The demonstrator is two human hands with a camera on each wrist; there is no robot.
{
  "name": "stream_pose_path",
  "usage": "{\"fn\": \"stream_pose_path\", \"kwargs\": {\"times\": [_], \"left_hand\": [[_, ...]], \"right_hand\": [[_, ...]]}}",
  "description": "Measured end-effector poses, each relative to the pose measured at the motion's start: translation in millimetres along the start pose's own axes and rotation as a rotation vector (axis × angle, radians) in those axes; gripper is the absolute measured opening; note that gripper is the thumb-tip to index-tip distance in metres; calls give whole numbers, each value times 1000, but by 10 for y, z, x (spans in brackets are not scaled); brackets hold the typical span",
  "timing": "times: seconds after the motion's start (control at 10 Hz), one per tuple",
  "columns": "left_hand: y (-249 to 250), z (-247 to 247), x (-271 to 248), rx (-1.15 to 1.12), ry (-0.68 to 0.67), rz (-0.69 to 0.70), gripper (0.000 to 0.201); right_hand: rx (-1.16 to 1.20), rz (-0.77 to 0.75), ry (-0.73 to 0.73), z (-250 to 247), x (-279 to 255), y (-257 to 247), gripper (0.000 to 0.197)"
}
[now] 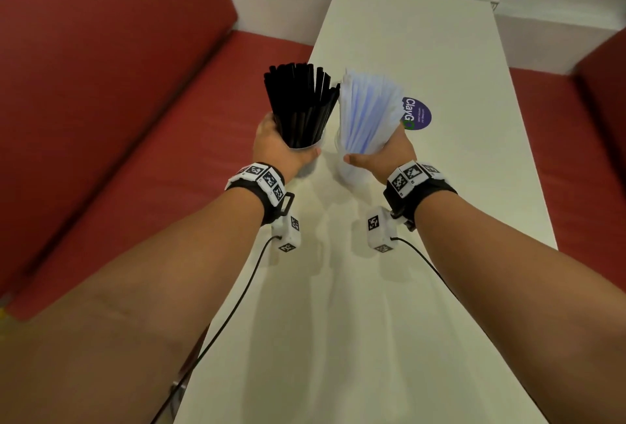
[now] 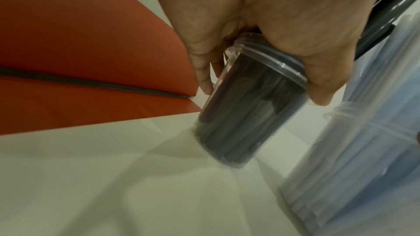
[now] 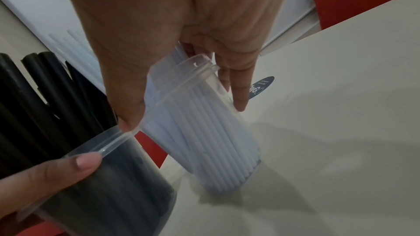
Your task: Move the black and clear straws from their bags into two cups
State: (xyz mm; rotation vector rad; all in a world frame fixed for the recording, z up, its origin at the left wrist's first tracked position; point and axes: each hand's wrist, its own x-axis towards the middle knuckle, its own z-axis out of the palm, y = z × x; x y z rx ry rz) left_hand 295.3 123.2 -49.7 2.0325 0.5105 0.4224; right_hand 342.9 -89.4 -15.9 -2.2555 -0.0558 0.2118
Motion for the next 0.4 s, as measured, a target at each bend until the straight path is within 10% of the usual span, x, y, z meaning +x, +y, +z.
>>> {"fn": "stream_pose_path", "kwargs": {"times": [0.4], "left_hand": [[43, -200, -151, 167, -51, -150, 147]], "right_hand": [[71, -40, -5, -251, -158, 139, 133]]}}
